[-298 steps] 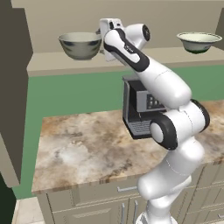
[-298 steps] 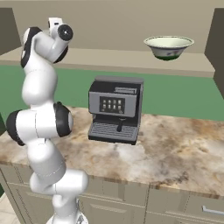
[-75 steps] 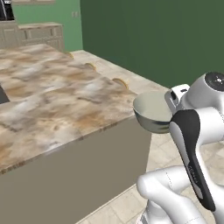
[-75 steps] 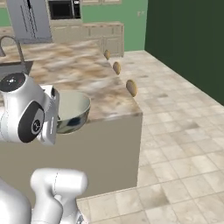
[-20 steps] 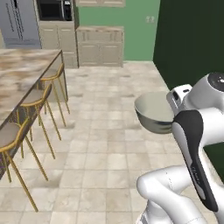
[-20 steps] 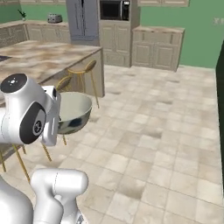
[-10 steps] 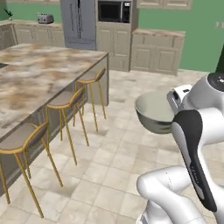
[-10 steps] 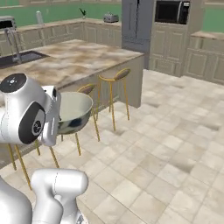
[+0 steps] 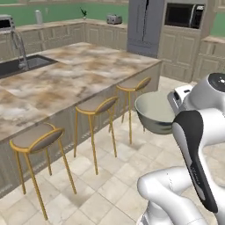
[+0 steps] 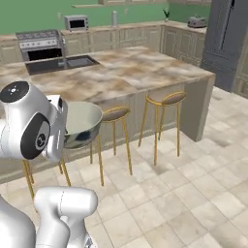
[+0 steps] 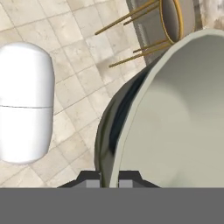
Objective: Pick up the bowls from the cabinet and place each bowl in front of a stool on the dining counter.
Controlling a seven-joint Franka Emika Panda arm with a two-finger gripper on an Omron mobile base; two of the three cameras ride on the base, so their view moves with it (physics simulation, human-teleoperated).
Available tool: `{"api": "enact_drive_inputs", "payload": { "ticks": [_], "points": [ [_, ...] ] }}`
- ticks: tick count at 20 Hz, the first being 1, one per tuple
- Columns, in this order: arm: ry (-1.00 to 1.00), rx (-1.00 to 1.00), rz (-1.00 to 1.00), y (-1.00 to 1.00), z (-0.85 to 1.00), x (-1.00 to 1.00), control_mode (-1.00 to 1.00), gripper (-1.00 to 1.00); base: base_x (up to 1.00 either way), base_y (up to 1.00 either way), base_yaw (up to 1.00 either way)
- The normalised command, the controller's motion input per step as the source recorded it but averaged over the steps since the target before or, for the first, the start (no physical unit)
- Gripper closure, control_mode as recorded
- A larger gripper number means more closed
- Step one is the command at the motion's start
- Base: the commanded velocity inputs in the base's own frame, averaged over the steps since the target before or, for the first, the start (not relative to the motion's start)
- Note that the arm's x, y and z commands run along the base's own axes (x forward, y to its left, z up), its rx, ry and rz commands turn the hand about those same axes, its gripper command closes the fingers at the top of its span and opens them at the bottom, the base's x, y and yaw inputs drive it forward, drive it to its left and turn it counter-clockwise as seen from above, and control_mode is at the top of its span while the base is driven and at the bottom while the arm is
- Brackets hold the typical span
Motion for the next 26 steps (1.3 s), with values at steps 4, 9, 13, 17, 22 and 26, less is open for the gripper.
{"api": "enact_drive_inputs", "payload": {
  "ticks": [4, 9, 13, 17, 22, 26],
  "points": [
    [0.0, 0.0, 0.0, 0.0, 0.0, 0.0, 1.0, 1.0, 0.38, -0.88, 0.58],
    [0.0, 0.0, 0.0, 0.0, 0.0, 0.0, 1.0, 1.0, 0.28, -0.86, 0.61],
    [0.0, 0.0, 0.0, 0.0, 0.0, 0.0, 1.0, 1.0, 0.31, -0.97, 0.45],
    [0.0, 0.0, 0.0, 0.0, 0.0, 0.0, 1.0, 1.0, 0.19, -1.0, 0.13],
    [0.0, 0.0, 0.0, 0.0, 0.0, 0.0, 1.0, 1.0, 0.34, -0.47, -0.01],
    [0.0, 0.0, 0.0, 0.0, 0.0, 0.0, 1.0, 1.0, 0.6, 0.0, 0.01]
  ]
}}
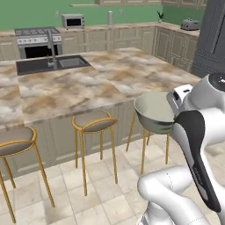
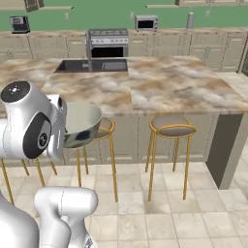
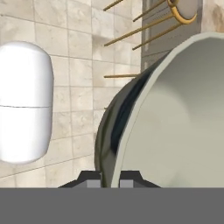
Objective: Pick up the bowls from the cabinet and place each bowl in front of a stool on the dining counter.
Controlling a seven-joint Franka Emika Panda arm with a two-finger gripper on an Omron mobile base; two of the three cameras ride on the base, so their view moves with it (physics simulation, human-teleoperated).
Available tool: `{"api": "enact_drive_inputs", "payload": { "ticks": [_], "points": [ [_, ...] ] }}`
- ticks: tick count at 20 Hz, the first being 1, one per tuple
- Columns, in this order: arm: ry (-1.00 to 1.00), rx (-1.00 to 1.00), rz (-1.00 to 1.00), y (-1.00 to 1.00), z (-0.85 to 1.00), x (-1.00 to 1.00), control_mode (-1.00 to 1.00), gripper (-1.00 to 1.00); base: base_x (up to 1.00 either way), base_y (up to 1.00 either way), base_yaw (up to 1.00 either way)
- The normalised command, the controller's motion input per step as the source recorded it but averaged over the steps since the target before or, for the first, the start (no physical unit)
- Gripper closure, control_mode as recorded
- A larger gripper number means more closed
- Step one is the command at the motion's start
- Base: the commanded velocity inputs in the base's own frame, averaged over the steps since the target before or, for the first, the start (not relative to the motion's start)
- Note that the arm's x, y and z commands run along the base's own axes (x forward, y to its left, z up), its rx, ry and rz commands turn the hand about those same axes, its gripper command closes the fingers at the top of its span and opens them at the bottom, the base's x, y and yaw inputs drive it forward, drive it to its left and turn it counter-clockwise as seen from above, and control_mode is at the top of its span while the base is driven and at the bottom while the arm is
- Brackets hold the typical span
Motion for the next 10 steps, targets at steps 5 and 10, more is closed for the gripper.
{"api": "enact_drive_inputs", "payload": {
  "ticks": [5, 10],
  "points": [
    [0.0, 0.0, 0.0, 0.0, 0.0, 0.0, 1.0, 1.0, 0.74, 0.0, 0.06],
    [0.0, 0.0, 0.0, 0.0, 0.0, 0.0, 1.0, 1.0, 0.5, 0.09, 0.01]
  ]
}}
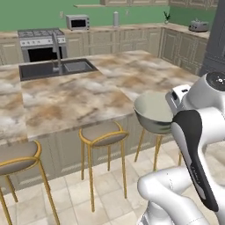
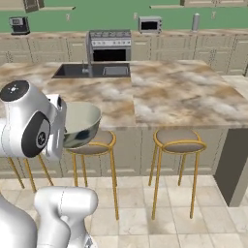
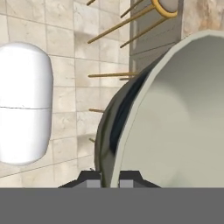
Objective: Pick up the bowls from the cabinet and place each bowl in front of a stool on the dining counter.
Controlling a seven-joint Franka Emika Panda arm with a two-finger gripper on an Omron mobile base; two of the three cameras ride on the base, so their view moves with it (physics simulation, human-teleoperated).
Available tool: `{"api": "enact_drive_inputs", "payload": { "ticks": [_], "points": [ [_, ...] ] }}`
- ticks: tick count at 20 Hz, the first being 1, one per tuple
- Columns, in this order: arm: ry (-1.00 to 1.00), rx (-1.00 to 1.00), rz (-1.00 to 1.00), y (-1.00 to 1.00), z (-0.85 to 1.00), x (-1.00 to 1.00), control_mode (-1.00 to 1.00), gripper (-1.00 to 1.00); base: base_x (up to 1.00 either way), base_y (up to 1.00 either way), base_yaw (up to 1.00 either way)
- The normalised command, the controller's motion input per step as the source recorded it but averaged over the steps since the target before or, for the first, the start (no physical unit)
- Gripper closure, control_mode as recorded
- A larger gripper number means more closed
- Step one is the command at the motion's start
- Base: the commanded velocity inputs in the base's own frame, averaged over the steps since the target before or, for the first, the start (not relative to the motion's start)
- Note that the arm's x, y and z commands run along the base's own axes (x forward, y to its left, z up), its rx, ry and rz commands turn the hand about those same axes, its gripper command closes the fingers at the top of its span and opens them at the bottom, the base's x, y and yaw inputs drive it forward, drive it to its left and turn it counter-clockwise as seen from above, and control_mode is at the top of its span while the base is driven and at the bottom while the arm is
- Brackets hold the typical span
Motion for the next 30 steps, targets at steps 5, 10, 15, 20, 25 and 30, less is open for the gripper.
{"api": "enact_drive_inputs", "payload": {
  "ticks": [5, 10, 15, 20, 25, 30],
  "points": [
    [0.0, 0.0, 0.0, 0.0, 0.0, 0.0, 1.0, 1.0, 0.67, 0.21, 0.0],
    [0.0, 0.0, 0.0, 0.0, 0.0, 0.0, 1.0, 1.0, 0.68, 0.23, 0.0],
    [0.0, 0.0, 0.0, 0.0, 0.0, 0.0, 1.0, 1.0, 0.59, 0.34, 0.0],
    [0.0, 0.0, 0.0, 0.0, 0.0, 0.0, 1.0, 1.0, 0.45, 0.29, 0.0],
    [0.0, 0.0, 0.01, 0.0, 0.0, 0.06, -1.0, 1.0, 0.35, 0.16, 0.0],
    [0.02, 0.01, 0.15, -0.01, -0.04, 0.53, -1.0, 1.0, 0.0, 0.0, 0.0]
  ]
}}
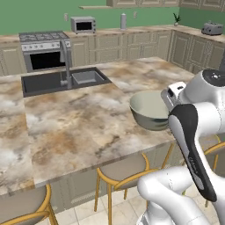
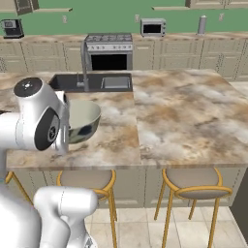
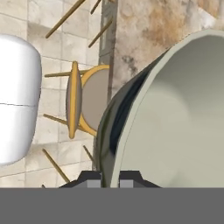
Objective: Pick up the bowls from the cabinet and place each bowl in front of a stool on the dining counter.
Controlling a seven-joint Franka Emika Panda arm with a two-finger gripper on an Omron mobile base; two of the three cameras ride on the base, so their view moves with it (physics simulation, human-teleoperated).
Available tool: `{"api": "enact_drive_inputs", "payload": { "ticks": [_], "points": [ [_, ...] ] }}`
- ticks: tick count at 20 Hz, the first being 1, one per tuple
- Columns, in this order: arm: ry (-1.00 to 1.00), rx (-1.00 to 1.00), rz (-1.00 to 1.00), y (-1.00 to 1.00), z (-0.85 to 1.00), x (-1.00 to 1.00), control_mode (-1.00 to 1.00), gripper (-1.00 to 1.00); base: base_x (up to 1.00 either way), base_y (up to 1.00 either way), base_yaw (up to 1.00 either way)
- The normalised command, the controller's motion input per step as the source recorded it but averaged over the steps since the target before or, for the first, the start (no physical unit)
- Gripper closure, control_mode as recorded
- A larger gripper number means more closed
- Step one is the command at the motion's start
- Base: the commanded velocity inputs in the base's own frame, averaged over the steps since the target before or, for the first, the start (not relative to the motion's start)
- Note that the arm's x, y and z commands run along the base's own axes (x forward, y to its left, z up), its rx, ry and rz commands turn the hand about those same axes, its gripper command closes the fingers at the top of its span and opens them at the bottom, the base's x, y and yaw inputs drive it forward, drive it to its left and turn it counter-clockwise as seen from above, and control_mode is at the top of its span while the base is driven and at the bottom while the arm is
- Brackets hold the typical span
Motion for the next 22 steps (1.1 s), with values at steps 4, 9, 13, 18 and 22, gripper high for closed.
{"api": "enact_drive_inputs", "payload": {
  "ticks": [4, 9, 13, 18, 22],
  "points": [
    [0.14, 0.03, 0.24, 0.0, -0.19, 0.86, -1.0, 1.0, 0.0, 0.0, 0.0],
    [0.17, 0.0, 0.19, 0.01, -0.41, 0.86, -1.0, 1.0, 0.0, 0.0, 0.0],
    [0.04, 0.01, 0.14, 0.0, -0.41, 0.73, -1.0, 1.0, 0.0, 0.0, 0.0],
    [0.02, 0.01, 0.06, 0.15, -0.31, 0.44, -1.0, 1.0, 0.0, 0.0, 0.0],
    [-0.01, 0.05, 0.03, 0.1, -0.41, 0.5, -1.0, 1.0, 0.0, 0.0, 0.0]
  ]
}}
